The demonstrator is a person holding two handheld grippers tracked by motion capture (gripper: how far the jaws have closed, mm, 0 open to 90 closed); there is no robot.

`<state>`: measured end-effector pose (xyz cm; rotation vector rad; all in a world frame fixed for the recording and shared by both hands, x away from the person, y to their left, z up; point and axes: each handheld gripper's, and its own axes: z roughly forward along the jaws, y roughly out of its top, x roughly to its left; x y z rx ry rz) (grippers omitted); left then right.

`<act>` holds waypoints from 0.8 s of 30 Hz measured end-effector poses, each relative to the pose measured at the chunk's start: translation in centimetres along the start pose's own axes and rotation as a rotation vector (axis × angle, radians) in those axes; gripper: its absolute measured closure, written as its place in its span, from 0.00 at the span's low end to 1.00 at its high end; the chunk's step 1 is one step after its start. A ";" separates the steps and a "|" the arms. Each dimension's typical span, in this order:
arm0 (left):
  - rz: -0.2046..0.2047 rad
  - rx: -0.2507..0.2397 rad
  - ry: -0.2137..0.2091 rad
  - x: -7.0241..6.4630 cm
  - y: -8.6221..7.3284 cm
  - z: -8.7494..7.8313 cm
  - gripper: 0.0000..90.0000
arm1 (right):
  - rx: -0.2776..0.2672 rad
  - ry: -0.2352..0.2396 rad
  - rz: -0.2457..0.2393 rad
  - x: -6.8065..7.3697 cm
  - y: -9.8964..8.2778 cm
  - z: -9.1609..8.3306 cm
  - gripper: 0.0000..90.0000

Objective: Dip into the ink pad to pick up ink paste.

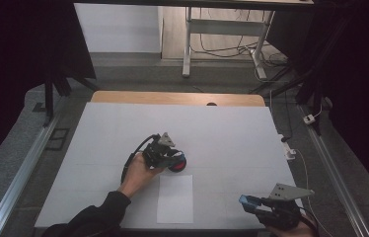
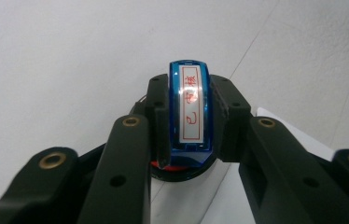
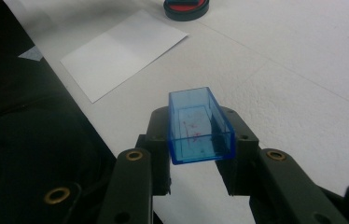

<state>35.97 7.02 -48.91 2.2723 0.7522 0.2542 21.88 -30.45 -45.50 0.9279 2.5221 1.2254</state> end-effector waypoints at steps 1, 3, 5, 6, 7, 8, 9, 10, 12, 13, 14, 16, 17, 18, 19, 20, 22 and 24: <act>-0.002 0.000 0.002 0.0 0.0 0.0 0.79 | 0.001 0.000 -0.001 0.0 0.0 0.0 0.77; 0.002 0.000 0.009 -0.2 0.0 0.0 0.79 | 0.002 0.002 -0.002 0.0 0.0 0.0 0.77; 0.009 0.001 0.018 -0.3 0.0 0.0 0.79 | 0.003 0.002 -0.002 0.0 0.0 0.1 0.77; 0.011 0.000 0.026 -0.5 0.0 0.1 0.79 | 0.003 0.002 -0.003 0.0 0.0 0.1 0.77; 0.020 0.003 0.033 -0.6 0.0 0.1 0.79 | 0.003 0.002 -0.003 0.0 0.0 0.1 0.77; 0.021 0.004 0.040 -0.8 0.1 0.1 0.79 | 0.003 0.002 -0.003 0.0 0.0 0.0 0.77; 0.029 0.008 0.047 -0.9 0.1 0.1 0.79 | 0.003 0.001 -0.004 0.0 0.0 0.0 0.77; 0.034 0.010 0.053 -1.0 0.1 0.1 0.79 | 0.003 0.002 -0.003 0.0 0.0 0.0 0.77; 0.041 0.015 0.061 -1.2 0.2 0.2 0.79 | 0.004 0.002 -0.003 0.0 0.0 0.0 0.77; 0.040 0.016 0.060 -1.2 0.2 0.2 0.79 | 0.003 0.003 -0.003 0.0 0.0 0.0 0.77; 0.038 0.018 0.058 -1.1 0.2 0.1 0.79 | 0.003 0.002 -0.004 0.0 0.0 0.0 0.77; 0.026 0.020 0.049 -0.9 0.2 0.1 0.79 | 0.003 0.002 -0.004 0.0 0.0 0.0 0.77; 0.018 0.019 0.043 -0.8 0.2 0.1 0.79 | 0.003 0.002 -0.004 0.0 0.0 0.0 0.77; 0.009 0.018 0.038 -0.7 0.2 0.1 0.79 | 0.003 0.002 -0.004 0.0 0.0 0.0 0.77; 0.002 0.017 0.030 -0.5 0.2 0.1 0.79 | 0.004 0.002 -0.003 0.0 0.0 0.0 0.77; -0.010 0.014 0.023 -0.4 0.2 0.1 0.79 | 0.004 0.002 -0.004 0.0 0.0 0.1 0.77; -0.041 0.004 -0.002 0.1 0.0 0.1 0.79 | 0.005 0.003 -0.004 0.0 0.0 0.1 0.77; -0.072 -0.005 -0.028 0.6 -0.2 0.1 0.79 | 0.005 0.002 -0.005 0.0 0.0 0.1 0.77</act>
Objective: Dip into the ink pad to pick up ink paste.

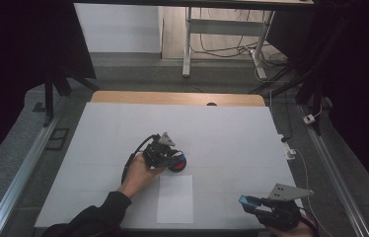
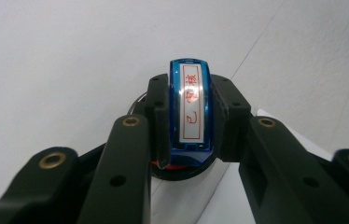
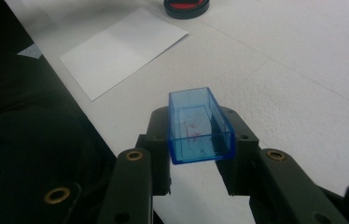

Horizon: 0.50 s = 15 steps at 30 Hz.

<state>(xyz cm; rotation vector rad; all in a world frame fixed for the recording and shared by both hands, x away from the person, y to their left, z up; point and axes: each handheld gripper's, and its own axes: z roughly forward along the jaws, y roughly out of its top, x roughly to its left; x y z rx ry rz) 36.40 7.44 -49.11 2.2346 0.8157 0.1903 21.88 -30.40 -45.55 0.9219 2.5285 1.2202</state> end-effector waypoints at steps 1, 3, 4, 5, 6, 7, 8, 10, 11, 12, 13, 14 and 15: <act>-0.014 -0.004 -0.012 0.2 -0.1 0.0 0.79 | 0.000 0.000 0.000 0.0 0.0 0.0 0.77; -0.036 -0.008 -0.030 0.6 -0.1 0.0 0.79 | 0.001 0.000 -0.001 0.0 0.0 0.0 0.77; -0.042 -0.009 -0.036 0.7 -0.2 0.0 0.79 | 0.001 0.000 -0.001 0.0 0.0 0.0 0.77; -0.044 -0.009 -0.039 0.7 -0.2 0.0 0.79 | 0.000 0.000 -0.001 0.0 0.0 0.0 0.77; -0.050 -0.011 -0.041 0.8 -0.2 0.0 0.79 | 0.001 0.001 0.000 0.0 0.0 0.0 0.77; -0.049 -0.009 -0.042 0.8 -0.2 0.0 0.79 | 0.001 0.001 0.000 0.0 0.0 0.0 0.77; -0.052 -0.009 -0.043 0.8 -0.2 0.0 0.79 | 0.001 0.002 0.000 0.0 0.0 0.0 0.76; -0.049 -0.013 -0.038 0.7 -0.2 0.0 0.79 | 0.002 0.003 0.001 0.0 0.0 0.0 0.77; -0.038 -0.009 -0.031 0.6 -0.2 0.0 0.79 | 0.002 0.003 0.000 0.0 0.0 0.0 0.77; -0.028 -0.006 -0.021 0.4 -0.1 0.0 0.79 | 0.002 0.002 0.000 0.0 0.0 0.0 0.77; -0.018 -0.003 -0.011 0.2 -0.1 0.0 0.79 | 0.002 0.003 0.000 0.0 0.0 0.0 0.77; -0.005 0.002 0.003 0.0 0.0 0.0 0.79 | 0.003 0.003 0.000 0.0 0.0 0.0 0.77; 0.002 0.003 0.013 -0.2 0.0 0.0 0.79 | 0.003 0.003 0.000 0.0 0.0 0.0 0.77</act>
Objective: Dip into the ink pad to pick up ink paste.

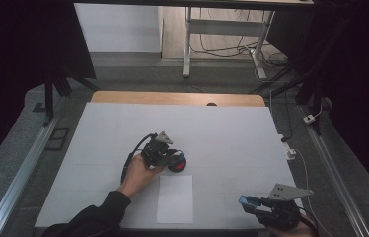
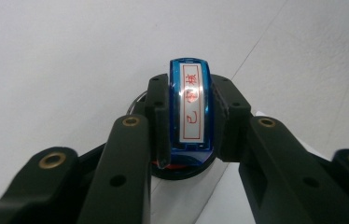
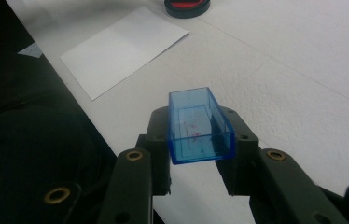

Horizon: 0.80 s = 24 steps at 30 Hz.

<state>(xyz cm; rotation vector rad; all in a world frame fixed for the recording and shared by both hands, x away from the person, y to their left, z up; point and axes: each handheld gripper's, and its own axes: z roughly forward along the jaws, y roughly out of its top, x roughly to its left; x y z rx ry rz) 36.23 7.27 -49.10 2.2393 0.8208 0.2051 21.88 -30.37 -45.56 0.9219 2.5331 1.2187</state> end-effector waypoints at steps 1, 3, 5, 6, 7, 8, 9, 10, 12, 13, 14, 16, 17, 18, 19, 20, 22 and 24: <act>0.011 0.003 0.011 -0.2 0.0 0.0 0.79 | 0.000 0.000 0.000 0.0 0.0 0.0 0.77; 0.029 0.008 0.031 -0.6 0.1 0.0 0.79 | 0.000 0.000 0.000 0.0 0.0 0.0 0.77; 0.041 0.011 0.042 -0.8 0.1 0.0 0.79 | 0.002 -0.001 -0.002 0.0 0.0 0.0 0.77; 0.040 0.011 0.043 -0.8 0.1 0.0 0.79 | 0.002 -0.001 -0.002 0.0 0.0 0.0 0.77; 0.034 0.006 0.040 -0.8 0.1 0.0 0.79 | 0.002 0.000 -0.003 0.0 0.0 0.0 0.77; 0.028 0.003 0.036 -0.7 0.0 0.0 0.79 | 0.002 0.000 -0.003 0.0 0.0 0.0 0.77; 0.021 0.000 0.029 -0.6 0.0 0.0 0.79 | 0.000 0.002 -0.003 0.0 0.0 0.0 0.77; 0.017 -0.003 0.022 -0.4 -0.1 0.0 0.79 | -0.001 0.002 -0.003 0.0 0.0 0.0 0.77; 0.019 -0.006 0.016 -0.3 -0.1 0.0 0.79 | -0.002 0.003 -0.003 0.0 0.0 0.0 0.77; 0.026 -0.005 0.015 -0.3 -0.1 0.0 0.79 | -0.003 0.004 -0.003 0.0 0.0 -0.1 0.77; 0.030 -0.005 0.015 -0.3 -0.1 0.0 0.79 | -0.003 0.004 -0.003 0.0 0.0 -0.1 0.77; 0.028 -0.006 0.015 -0.3 0.0 0.0 0.78 | -0.004 0.005 -0.004 0.0 0.0 -0.1 0.77; 0.029 -0.006 0.014 -0.3 0.0 0.0 0.78 | -0.004 0.005 -0.005 0.0 0.0 -0.1 0.77; 0.028 -0.006 0.012 -0.2 0.0 0.0 0.78 | -0.004 0.005 -0.005 0.0 0.0 -0.1 0.77; 0.022 -0.011 0.010 -0.2 -0.1 0.0 0.78 | -0.004 0.005 -0.006 0.0 0.0 -0.1 0.77; 0.019 -0.013 0.006 -0.1 -0.1 -0.1 0.78 | -0.004 0.005 -0.006 0.0 0.0 -0.1 0.77; 0.011 -0.017 0.001 0.0 -0.1 -0.1 0.78 | -0.004 0.007 -0.006 0.0 0.0 -0.1 0.77; 0.011 -0.019 0.001 0.0 -0.1 -0.1 0.78 | -0.005 0.006 -0.006 0.0 0.0 -0.1 0.77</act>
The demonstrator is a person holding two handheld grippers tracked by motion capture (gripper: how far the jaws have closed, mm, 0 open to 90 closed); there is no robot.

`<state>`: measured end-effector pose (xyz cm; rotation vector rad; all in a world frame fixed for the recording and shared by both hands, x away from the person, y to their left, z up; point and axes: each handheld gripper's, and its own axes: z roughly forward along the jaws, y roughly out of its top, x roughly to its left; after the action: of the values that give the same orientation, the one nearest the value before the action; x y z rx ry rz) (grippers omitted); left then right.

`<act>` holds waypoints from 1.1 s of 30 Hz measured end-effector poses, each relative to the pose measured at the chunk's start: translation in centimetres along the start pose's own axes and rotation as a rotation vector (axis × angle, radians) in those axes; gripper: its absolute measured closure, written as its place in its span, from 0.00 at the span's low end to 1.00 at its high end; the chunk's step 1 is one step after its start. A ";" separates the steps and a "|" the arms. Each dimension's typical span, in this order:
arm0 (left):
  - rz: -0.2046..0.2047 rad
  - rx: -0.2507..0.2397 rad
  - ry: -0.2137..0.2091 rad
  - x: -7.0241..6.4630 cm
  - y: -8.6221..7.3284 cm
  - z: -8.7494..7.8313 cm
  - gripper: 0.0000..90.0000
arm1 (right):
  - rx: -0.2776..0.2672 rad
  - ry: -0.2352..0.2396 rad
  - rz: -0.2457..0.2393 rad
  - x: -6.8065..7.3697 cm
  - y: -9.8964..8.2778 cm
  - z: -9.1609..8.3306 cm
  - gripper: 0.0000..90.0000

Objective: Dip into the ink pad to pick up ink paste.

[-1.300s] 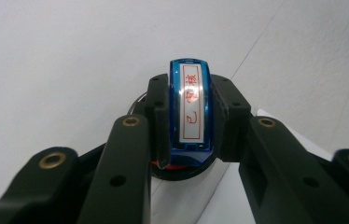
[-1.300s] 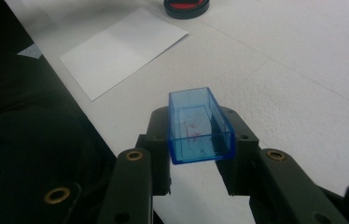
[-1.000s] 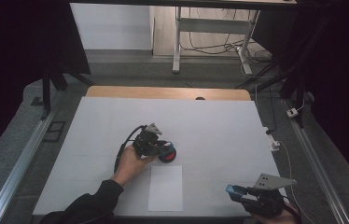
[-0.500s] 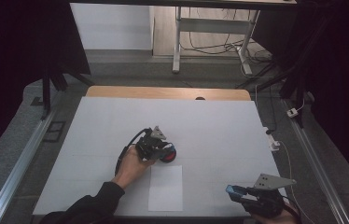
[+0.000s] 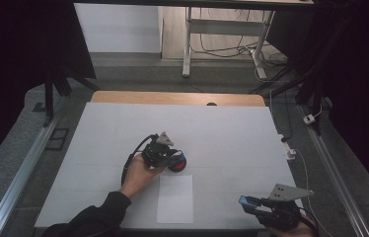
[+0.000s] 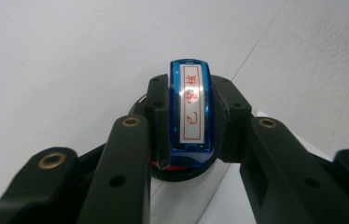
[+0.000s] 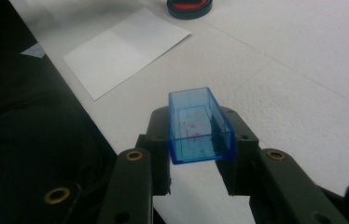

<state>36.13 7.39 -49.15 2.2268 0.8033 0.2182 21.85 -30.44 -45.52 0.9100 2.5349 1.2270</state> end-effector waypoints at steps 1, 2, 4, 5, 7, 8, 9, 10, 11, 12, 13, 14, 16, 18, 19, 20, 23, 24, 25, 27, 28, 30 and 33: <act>0.005 0.000 0.002 0.0 0.0 0.0 0.78 | 0.000 0.000 0.000 0.0 0.0 0.0 0.76; 0.012 0.001 0.003 -0.1 0.0 0.0 0.78 | 0.002 0.000 -0.001 0.0 0.0 0.0 0.77; 0.026 0.003 0.006 -0.1 0.1 0.0 0.78 | -0.001 0.000 0.001 0.0 0.0 0.0 0.76; 0.034 0.007 0.007 -0.2 0.1 0.0 0.78 | 0.000 0.001 0.001 0.0 0.0 0.0 0.77; 0.040 0.007 0.009 -0.3 0.1 -0.1 0.78 | -0.001 0.002 0.002 0.0 0.0 0.0 0.76; 0.044 0.005 0.007 -0.3 0.2 -0.1 0.78 | -0.001 0.002 0.002 0.0 0.0 0.0 0.76; 0.047 0.004 0.006 -0.3 0.2 -0.1 0.78 | 0.001 0.002 0.001 0.0 0.0 0.0 0.77; 0.049 0.002 0.004 -0.4 0.2 -0.2 0.78 | 0.001 0.002 0.001 0.0 0.0 0.0 0.76; 0.049 -0.003 0.003 -0.4 0.3 -0.3 0.78 | 0.001 0.002 0.001 0.0 0.0 0.0 0.76; 0.051 -0.007 0.001 -0.4 0.3 -0.4 0.78 | -0.001 0.003 0.002 0.0 0.0 0.0 0.77; 0.049 -0.010 -0.002 -0.5 0.4 -0.5 0.78 | -0.001 0.003 0.002 0.0 0.0 0.0 0.76; 0.050 -0.014 -0.003 -0.5 0.5 -0.7 0.78 | -0.001 0.003 0.003 0.0 0.0 0.0 0.77; 0.047 -0.024 -0.010 -0.5 0.5 -1.0 0.78 | 0.001 0.002 0.002 -0.1 0.0 0.0 0.76; 0.044 -0.034 -0.017 -0.6 0.6 -1.4 0.78 | 0.001 0.002 0.002 -0.1 0.0 0.0 0.77; 0.043 -0.038 -0.020 -0.6 0.6 -1.6 0.78 | 0.000 0.002 0.003 -0.1 0.0 0.0 0.76; 0.039 -0.044 -0.024 -0.6 0.6 -1.8 0.78 | 0.000 0.002 0.003 -0.1 0.0 0.0 0.76; 0.036 -0.060 -0.045 -0.6 0.7 -2.4 0.78 | -0.002 0.004 0.004 -0.1 0.0 0.0 0.77; 0.036 -0.066 -0.049 -0.7 0.7 -2.6 0.78 | -0.003 0.005 0.005 -0.1 0.0 0.0 0.77; 0.037 -0.071 -0.057 -0.7 0.7 -2.9 0.78 | -0.003 0.005 0.005 -0.1 0.0 0.0 0.76; 0.045 -0.081 -0.067 -0.9 0.8 -3.3 0.78 | -0.003 0.005 0.004 -0.1 0.0 -0.1 0.77; 0.048 -0.083 -0.070 -1.0 0.8 -3.5 0.78 | -0.003 0.005 0.004 -0.1 0.0 -0.1 0.76; 0.054 -0.087 -0.079 -1.2 0.8 -3.9 0.78 | -0.001 0.003 0.003 0.0 0.0 -0.1 0.77; 0.062 -0.092 -0.085 -1.5 0.8 -4.4 0.78 | -0.001 0.003 0.003 0.0 0.0 -0.1 0.76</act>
<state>33.66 8.75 -45.34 2.1609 0.6666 0.1853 21.85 -30.51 -45.50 0.9127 2.5357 1.2316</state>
